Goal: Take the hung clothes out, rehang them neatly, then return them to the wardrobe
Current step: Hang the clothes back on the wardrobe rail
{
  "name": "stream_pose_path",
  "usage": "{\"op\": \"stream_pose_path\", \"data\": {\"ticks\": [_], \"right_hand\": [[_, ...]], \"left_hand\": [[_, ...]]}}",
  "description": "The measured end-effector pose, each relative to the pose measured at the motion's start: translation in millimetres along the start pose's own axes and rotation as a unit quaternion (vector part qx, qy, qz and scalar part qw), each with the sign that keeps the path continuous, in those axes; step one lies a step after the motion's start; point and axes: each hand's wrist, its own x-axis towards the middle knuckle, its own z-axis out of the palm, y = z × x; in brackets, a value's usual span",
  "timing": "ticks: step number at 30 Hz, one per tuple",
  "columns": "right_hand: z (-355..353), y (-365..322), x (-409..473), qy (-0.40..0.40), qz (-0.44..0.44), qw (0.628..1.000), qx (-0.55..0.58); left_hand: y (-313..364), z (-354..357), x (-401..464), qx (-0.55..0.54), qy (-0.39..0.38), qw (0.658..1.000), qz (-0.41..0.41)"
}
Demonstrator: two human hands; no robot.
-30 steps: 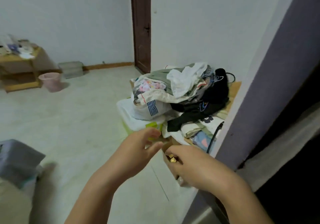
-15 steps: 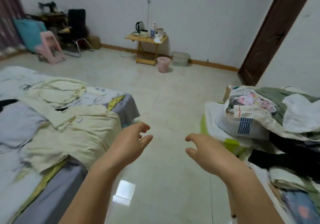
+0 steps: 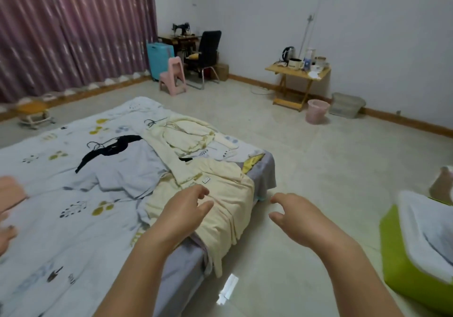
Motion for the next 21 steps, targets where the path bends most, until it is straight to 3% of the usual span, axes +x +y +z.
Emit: {"op": "stream_pose_path", "data": {"ticks": [11,21], "right_hand": [[23,-79,112,-0.071,-0.064,0.995,-0.022],[29,-96,233,-0.114,-0.176,0.975,-0.068]], "left_hand": [[-96,-30,55,-0.038,0.021,0.991,-0.126],[-127,-31,111,-0.062,0.088,0.965,-0.240]]}}
